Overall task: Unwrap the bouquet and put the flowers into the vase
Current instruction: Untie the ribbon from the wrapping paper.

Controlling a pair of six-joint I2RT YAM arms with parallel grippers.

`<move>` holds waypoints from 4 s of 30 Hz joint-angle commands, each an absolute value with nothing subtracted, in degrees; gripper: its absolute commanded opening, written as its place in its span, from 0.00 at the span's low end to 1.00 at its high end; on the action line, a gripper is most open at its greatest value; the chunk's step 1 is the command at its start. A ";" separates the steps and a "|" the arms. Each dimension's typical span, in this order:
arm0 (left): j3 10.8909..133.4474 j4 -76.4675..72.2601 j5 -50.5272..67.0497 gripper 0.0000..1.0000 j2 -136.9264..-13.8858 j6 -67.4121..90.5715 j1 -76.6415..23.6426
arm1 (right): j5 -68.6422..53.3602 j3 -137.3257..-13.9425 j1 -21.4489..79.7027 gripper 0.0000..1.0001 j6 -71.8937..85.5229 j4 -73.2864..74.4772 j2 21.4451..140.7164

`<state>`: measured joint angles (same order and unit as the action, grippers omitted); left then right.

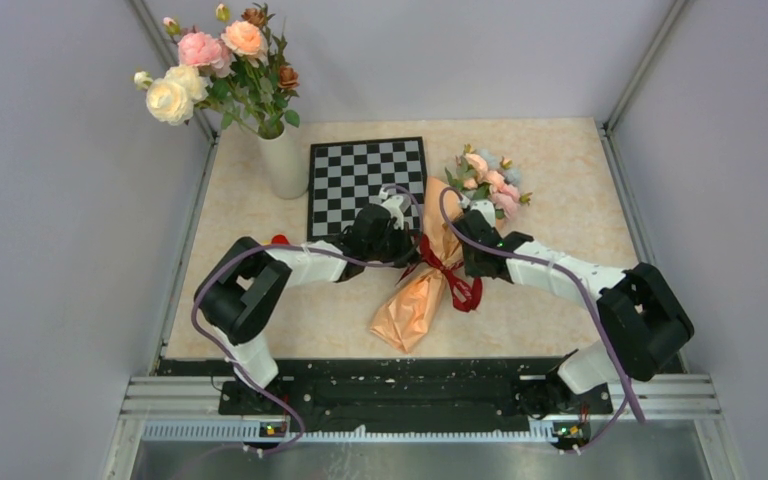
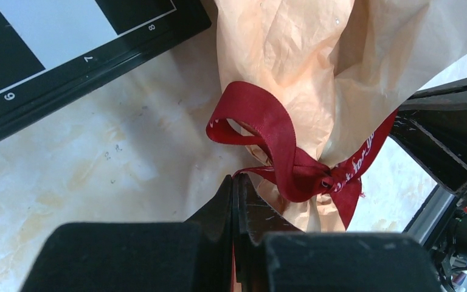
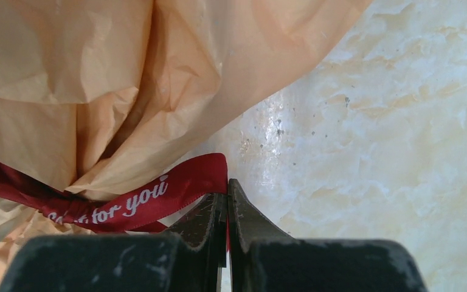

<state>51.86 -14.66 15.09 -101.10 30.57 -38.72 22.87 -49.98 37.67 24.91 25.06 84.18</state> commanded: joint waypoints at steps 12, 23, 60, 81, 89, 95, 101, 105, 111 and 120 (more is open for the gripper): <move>50.43 -12.09 11.10 0.00 -95.76 30.23 -38.63 | 23.45 -48.30 36.26 0.00 27.07 25.99 82.45; 51.10 -8.32 8.79 0.00 -95.11 28.87 -37.68 | 22.86 -47.05 34.54 0.00 27.20 26.09 81.61; 45.19 -3.66 2.55 0.00 -86.47 30.67 -31.17 | 21.44 -42.07 26.34 0.00 27.09 25.43 74.71; 42.98 -0.27 2.82 0.00 -80.95 31.19 -26.48 | 18.85 -40.55 18.52 0.00 24.56 24.59 71.39; 43.24 2.65 2.07 0.00 -80.26 31.05 -25.36 | 16.28 -39.55 15.31 0.00 24.00 23.81 70.47; 42.97 4.73 0.53 0.00 -78.59 29.78 -24.49 | 16.19 -39.80 13.49 0.00 22.26 24.59 69.70; 43.14 6.95 0.53 0.00 -77.37 27.45 -23.76 | 17.50 -40.69 12.56 0.00 21.28 25.59 69.57; 42.93 7.56 0.53 0.00 -76.01 26.81 -23.26 | 18.59 -41.18 12.39 0.00 20.83 26.20 69.26; 42.38 7.27 0.57 0.00 -74.72 26.68 -22.47 | 20.81 -41.48 12.12 0.00 21.68 27.31 69.01; 41.64 7.78 1.39 0.00 -73.38 26.19 -21.32 | 24.90 -41.22 11.72 0.00 24.01 29.32 66.01</move>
